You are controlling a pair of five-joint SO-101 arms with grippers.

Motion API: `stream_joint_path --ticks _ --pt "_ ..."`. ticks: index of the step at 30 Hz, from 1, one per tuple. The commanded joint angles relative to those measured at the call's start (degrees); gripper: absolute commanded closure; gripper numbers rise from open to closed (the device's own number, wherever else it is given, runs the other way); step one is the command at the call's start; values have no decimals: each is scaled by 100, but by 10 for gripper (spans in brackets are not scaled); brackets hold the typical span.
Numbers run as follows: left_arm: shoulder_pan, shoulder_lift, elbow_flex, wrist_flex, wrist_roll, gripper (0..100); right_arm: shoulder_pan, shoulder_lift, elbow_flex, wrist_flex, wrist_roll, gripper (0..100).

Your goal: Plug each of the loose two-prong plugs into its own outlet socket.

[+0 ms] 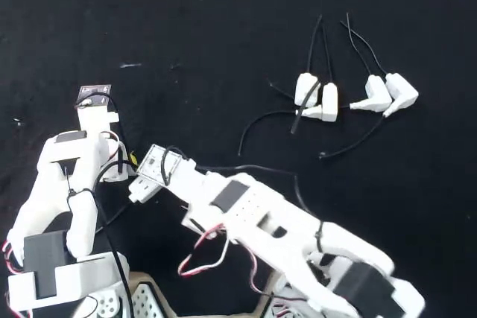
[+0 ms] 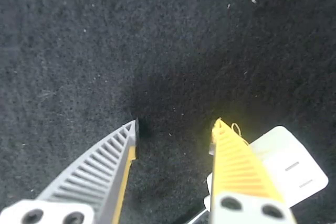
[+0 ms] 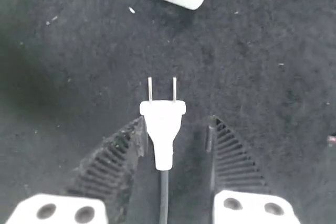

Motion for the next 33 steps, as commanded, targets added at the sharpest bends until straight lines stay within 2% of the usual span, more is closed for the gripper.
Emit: stream_joint_path --ticks 1,11,13,15,16,17,24,29,33 --pt "-40 18 66 -18 9 769 88 374 -470 -114 79 830" --pt "-40 18 66 -18 9 769 44 664 -505 -105 431 833" --pt "-40 18 66 -18 9 769 44 664 -514 -105 440 870" --pt "-40 18 66 -18 9 769 79 611 -541 -114 431 975" --pt "-40 18 66 -18 9 769 88 585 -549 -114 413 992" --pt "-40 18 66 -18 9 769 88 514 -523 -105 396 969" --pt "-40 18 66 -18 9 769 79 -629 -180 229 387 988" --pt "-171 -26 66 -9 44 769 352 -1640 418 -695 387 988" --pt "-391 -686 180 -26 53 769 519 -1991 919 -1732 396 988"
